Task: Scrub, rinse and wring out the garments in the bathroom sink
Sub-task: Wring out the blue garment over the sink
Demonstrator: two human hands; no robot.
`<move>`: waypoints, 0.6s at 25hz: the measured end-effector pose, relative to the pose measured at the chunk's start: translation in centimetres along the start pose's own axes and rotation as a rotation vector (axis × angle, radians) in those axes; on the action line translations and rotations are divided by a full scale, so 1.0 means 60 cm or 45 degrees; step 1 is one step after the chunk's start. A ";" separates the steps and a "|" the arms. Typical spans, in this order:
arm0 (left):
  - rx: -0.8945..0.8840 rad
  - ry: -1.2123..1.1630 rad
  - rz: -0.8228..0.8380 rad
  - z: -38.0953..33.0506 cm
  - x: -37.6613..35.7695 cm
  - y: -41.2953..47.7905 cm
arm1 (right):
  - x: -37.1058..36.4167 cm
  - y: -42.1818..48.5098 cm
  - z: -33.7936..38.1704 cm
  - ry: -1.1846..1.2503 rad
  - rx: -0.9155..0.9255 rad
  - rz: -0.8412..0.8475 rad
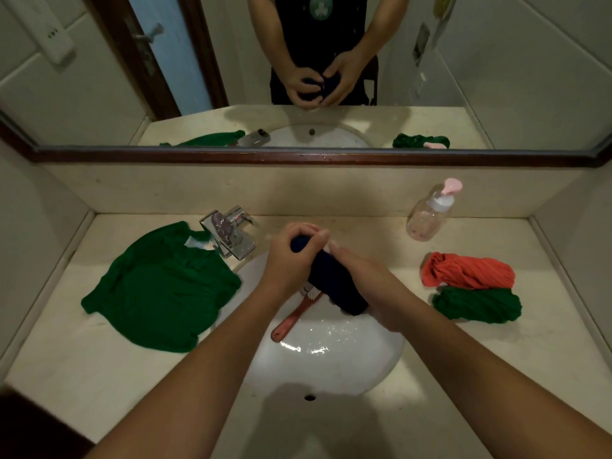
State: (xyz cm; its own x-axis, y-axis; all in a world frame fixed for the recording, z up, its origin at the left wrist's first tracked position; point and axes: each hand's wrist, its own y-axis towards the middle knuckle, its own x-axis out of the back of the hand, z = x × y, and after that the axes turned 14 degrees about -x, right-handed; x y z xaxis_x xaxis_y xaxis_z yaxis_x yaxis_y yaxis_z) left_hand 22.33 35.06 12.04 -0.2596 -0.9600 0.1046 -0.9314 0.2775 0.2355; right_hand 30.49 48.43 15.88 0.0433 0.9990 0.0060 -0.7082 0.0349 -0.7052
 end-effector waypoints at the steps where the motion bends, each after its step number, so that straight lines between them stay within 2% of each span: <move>1: -0.032 0.026 0.020 0.001 0.000 -0.002 | -0.004 0.000 -0.003 -0.014 0.020 -0.028; 3: -0.076 0.059 0.205 -0.003 0.002 -0.001 | -0.007 0.002 -0.008 0.015 0.053 -0.092; 6: 0.109 -0.029 0.493 -0.014 0.022 0.005 | 0.003 0.001 -0.011 0.092 0.006 -0.056; 8: 0.080 -0.016 0.485 -0.010 0.035 0.004 | 0.008 0.003 -0.011 0.125 0.011 -0.005; 11: -0.088 -0.002 0.322 -0.015 0.038 0.008 | 0.010 0.005 -0.008 0.214 0.049 0.050; 13: -0.169 -0.075 0.243 -0.012 0.032 0.014 | 0.008 0.007 -0.010 0.217 0.069 0.090; 15: -0.116 -0.252 0.252 -0.011 0.023 0.016 | 0.006 0.007 -0.010 0.199 0.088 0.117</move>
State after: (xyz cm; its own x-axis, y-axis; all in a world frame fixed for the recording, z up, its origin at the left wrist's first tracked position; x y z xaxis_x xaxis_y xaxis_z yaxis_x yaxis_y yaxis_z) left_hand 21.23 34.00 13.05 -0.4869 -0.8729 -0.0315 -0.8333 0.4535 0.3161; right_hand 30.61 48.78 15.14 0.0811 0.9821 -0.1700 -0.7609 -0.0492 -0.6470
